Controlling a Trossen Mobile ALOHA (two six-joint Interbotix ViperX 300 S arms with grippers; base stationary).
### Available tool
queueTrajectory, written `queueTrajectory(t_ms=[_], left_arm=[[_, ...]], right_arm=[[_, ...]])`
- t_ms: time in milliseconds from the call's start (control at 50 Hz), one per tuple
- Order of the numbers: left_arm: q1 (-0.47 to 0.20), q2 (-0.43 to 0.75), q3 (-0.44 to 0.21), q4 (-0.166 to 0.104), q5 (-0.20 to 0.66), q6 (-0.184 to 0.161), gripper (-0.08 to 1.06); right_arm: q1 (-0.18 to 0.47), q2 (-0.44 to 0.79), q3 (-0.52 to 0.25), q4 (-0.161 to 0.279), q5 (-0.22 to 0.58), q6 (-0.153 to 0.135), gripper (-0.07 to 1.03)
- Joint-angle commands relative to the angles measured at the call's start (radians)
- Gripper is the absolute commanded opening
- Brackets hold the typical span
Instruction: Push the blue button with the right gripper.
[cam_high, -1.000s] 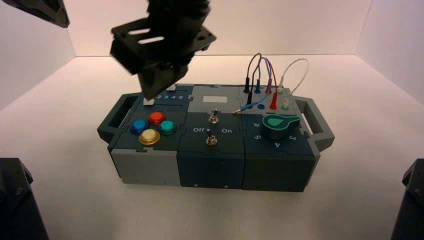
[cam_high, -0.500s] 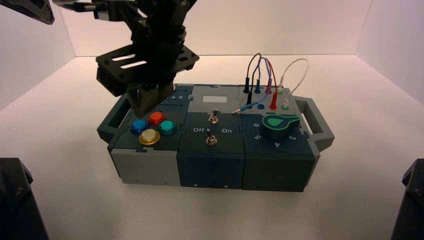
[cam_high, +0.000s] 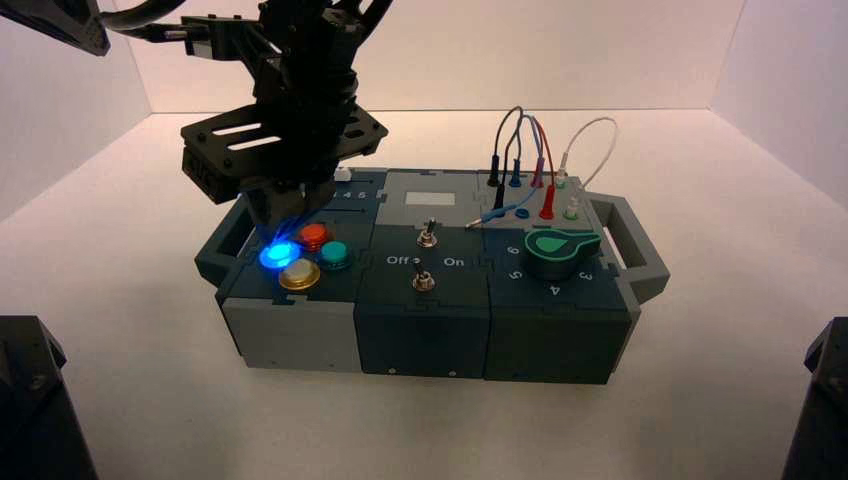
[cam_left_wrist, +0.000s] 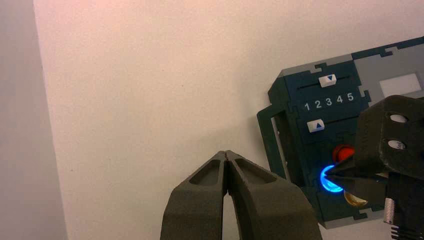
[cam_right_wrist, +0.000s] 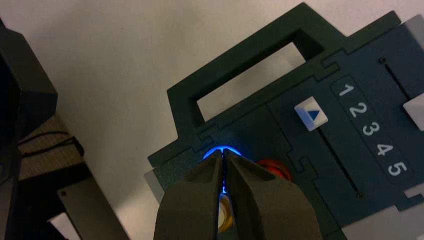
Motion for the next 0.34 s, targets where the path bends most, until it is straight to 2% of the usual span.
queueTrajectory(t_ms=[20,120,200,340], left_arm=[[0.003,0.008,-0.012,0.002,-0.008,0.002,-0.03],[0.002,0.008,-0.012,-0.002,-0.008,0.002,-0.03],[-0.003,0.006,-0.006,-0.002,-0.009,0.002,-0.03],[-0.006,0.009,-0.003,-0.002,-0.009,0.002,-0.03]], right_arm=[[0.008,-0.043,-0.002,0.002,0.06,-0.002,-0.02],[0.005,-0.097,-0.008,0.002,0.112,0.003,-0.02],[0.002,-0.114,-0.008,0.002,0.15,0.017,-0.02],[0.003,-0.12,-0.006,0.005,0.195,0.021,-0.02]])
